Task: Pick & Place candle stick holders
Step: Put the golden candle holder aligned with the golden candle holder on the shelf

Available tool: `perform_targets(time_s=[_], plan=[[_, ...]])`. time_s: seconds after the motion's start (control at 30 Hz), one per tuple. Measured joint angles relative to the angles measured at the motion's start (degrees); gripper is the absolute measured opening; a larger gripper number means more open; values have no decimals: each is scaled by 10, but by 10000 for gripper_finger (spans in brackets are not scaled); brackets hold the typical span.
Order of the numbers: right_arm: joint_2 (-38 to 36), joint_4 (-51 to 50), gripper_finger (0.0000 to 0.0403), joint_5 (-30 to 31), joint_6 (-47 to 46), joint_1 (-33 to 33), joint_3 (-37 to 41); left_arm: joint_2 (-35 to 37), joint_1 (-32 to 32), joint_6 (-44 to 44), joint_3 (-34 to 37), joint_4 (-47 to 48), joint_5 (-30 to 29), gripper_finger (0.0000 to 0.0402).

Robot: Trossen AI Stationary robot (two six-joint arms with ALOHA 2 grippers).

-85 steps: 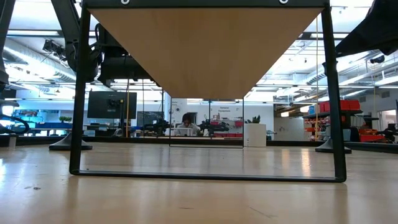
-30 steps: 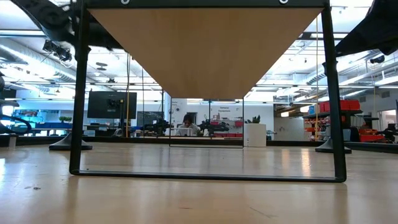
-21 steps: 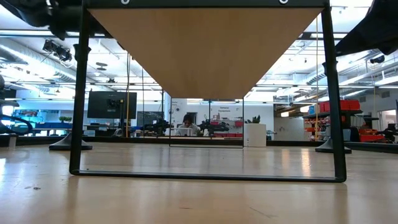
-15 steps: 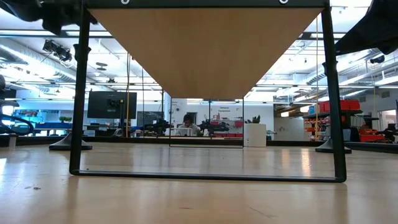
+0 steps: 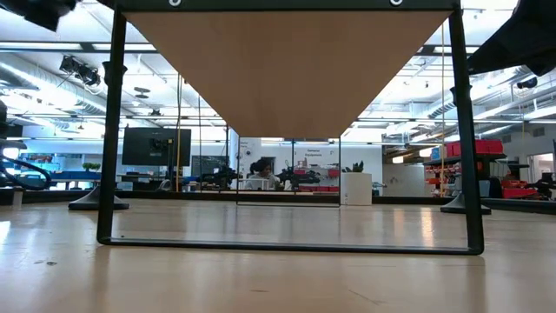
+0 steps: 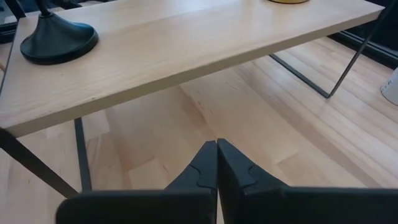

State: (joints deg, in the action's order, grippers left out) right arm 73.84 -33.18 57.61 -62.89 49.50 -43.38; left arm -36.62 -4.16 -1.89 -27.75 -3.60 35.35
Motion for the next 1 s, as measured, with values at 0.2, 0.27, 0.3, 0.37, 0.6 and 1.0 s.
perform_targets(time_s=[0.2,0.27,0.3,0.37,0.6,1.0], plan=[[0,4,0,0,0,0,0,-1,-109,11,28,-15,-94,224],[0,4,0,0,0,0,0,-1,-144,8,43,-45,-115,224],[0,5,0,0,0,0,0,-1,-161,8,51,-65,-129,224],[0,4,0,0,0,0,0,-1,-195,9,62,-101,-152,224],[0,6,0,0,5,0,0,-27,-284,27,69,-138,-300,224],[0,7,0,4,26,0,0,-137,-331,23,69,-238,-311,224]])
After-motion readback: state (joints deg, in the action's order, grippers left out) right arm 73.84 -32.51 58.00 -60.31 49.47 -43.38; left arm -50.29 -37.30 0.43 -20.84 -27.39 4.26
